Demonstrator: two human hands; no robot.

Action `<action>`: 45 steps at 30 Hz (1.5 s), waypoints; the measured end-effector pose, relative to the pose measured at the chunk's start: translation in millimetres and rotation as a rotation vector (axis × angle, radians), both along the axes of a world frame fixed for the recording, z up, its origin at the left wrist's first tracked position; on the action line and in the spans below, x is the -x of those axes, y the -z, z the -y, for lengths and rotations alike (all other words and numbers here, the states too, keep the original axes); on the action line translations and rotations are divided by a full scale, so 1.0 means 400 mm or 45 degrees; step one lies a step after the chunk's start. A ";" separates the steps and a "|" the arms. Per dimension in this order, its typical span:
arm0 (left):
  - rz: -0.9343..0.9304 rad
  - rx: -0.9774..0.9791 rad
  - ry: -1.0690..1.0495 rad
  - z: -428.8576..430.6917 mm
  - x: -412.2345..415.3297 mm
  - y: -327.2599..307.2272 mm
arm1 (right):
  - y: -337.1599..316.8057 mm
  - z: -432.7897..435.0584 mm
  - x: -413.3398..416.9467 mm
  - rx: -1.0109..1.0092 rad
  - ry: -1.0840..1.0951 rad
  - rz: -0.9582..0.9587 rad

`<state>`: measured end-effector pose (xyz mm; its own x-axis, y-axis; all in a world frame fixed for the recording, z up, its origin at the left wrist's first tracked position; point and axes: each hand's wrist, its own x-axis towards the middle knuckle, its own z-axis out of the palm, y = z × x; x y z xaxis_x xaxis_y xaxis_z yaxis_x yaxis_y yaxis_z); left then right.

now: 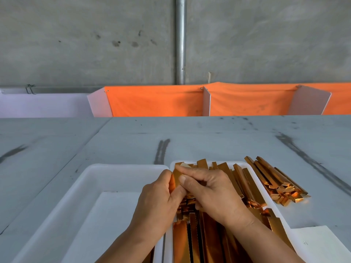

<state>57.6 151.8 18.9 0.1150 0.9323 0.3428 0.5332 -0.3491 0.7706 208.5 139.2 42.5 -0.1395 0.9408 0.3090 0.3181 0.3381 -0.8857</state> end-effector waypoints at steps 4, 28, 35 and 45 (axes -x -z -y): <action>-0.021 -0.026 -0.018 0.001 -0.002 0.001 | 0.002 0.000 0.005 0.034 -0.011 -0.060; -0.023 -0.039 -0.051 -0.001 -0.006 0.000 | -0.006 0.010 0.018 0.046 0.075 -0.150; -0.075 -0.032 -0.051 -0.003 -0.007 0.003 | -0.010 0.012 0.016 0.027 0.048 -0.103; -0.057 -0.011 -0.029 0.003 -0.011 -0.008 | -0.007 0.004 0.007 0.010 0.094 -0.136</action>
<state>62.0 150.7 22.0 0.1089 0.9320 0.3456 0.5751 -0.3427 0.7428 205.7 137.6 45.5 -0.0367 0.9497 0.3111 0.2458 0.3104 -0.9183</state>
